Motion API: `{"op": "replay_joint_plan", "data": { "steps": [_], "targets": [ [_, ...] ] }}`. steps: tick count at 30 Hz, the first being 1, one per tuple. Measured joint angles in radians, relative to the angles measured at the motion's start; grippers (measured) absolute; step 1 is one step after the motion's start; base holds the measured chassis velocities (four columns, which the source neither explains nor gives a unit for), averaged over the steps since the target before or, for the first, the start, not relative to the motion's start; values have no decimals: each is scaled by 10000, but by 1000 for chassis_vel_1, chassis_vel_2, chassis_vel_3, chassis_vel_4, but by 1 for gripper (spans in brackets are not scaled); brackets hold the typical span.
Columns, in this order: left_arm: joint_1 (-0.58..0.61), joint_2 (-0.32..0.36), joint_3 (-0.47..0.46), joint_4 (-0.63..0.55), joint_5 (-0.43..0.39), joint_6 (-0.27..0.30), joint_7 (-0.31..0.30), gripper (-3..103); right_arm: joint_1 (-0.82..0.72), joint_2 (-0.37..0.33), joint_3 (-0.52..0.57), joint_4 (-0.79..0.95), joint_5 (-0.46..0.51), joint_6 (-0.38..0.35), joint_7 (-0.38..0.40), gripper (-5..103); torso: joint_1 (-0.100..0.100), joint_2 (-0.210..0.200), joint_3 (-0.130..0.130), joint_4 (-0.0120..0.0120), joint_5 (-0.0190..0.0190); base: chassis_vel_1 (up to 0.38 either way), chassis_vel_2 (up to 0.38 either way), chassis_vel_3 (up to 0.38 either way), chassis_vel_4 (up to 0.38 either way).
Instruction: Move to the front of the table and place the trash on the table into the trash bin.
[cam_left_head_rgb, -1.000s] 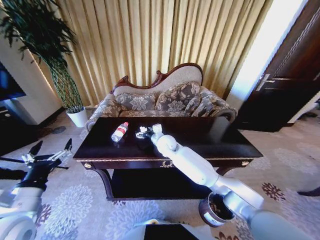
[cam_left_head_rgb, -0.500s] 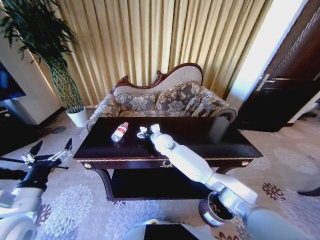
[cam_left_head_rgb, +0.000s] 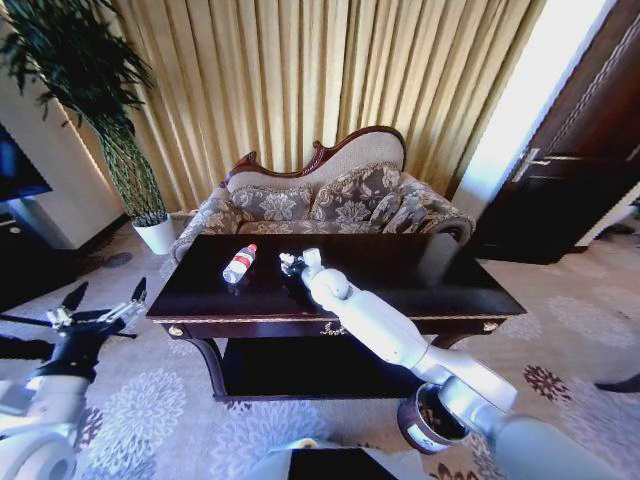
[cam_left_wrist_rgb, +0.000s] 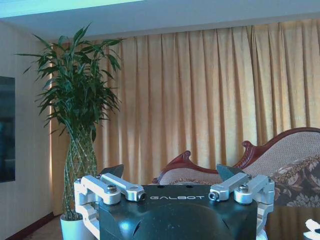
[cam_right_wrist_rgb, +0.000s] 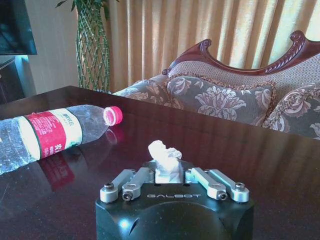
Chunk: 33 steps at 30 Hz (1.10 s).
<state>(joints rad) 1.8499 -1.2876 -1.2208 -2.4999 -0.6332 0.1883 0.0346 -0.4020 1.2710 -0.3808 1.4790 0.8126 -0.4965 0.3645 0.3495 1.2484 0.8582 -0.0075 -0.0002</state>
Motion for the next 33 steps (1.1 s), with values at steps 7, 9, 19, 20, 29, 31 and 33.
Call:
{"op": "replay_joint_plan", "data": {
  "steps": [7, 9, 19, 20, 29, 31, 33],
  "targets": [
    [44, -4, -4, 0, 0, -17, 3, 100, -32, -52, 36, 79, -13, 0, 6, 2, 0, 0, 0, 0, 0, 0, 0, 0, 0],
    [44, -4, 6, 0, 5, -20, 4, 100, -59, -84, 62, 121, -15, -1, 12, 2, 0, 0, 0, 0, 0, 0, 0, 0, 0],
    [-8, 109, -17, 0, -177, -2, -94, 100, -429, -821, 986, 1438, 86, 426, 850, 0, 0, 0, 0, 1, 1, 0, 0, 0, 0],
    [-52, 203, -82, 0, -279, 18, -136, 100, -584, -1053, 1200, 1708, 82, 584, 968, 0, 0, 0, 0, 2, 2, 0, 0, 0, 0],
    [52, 545, -369, 0, -699, -32, -138, 100, -2312, -2712, 2697, 3277, -229, 1836, 760, 0, 0, 0, 0, 2, 4, 0, 0, 0, 0],
    [118, 658, -401, 0, -745, -136, -87, 100, -3287, -3307, 3447, 3948, -285, 2081, 428, 0, 0, 0, -1, -5, 3, 0, 0, 0, 0],
    [128, 693, -414, 0, -786, -151, -77, 100, -3638, -3514, 3703, 4187, -294, 2136, 370, 0, 0, 0, -1, -4, 5, 0, 0, 0, 0]
  ]
}}
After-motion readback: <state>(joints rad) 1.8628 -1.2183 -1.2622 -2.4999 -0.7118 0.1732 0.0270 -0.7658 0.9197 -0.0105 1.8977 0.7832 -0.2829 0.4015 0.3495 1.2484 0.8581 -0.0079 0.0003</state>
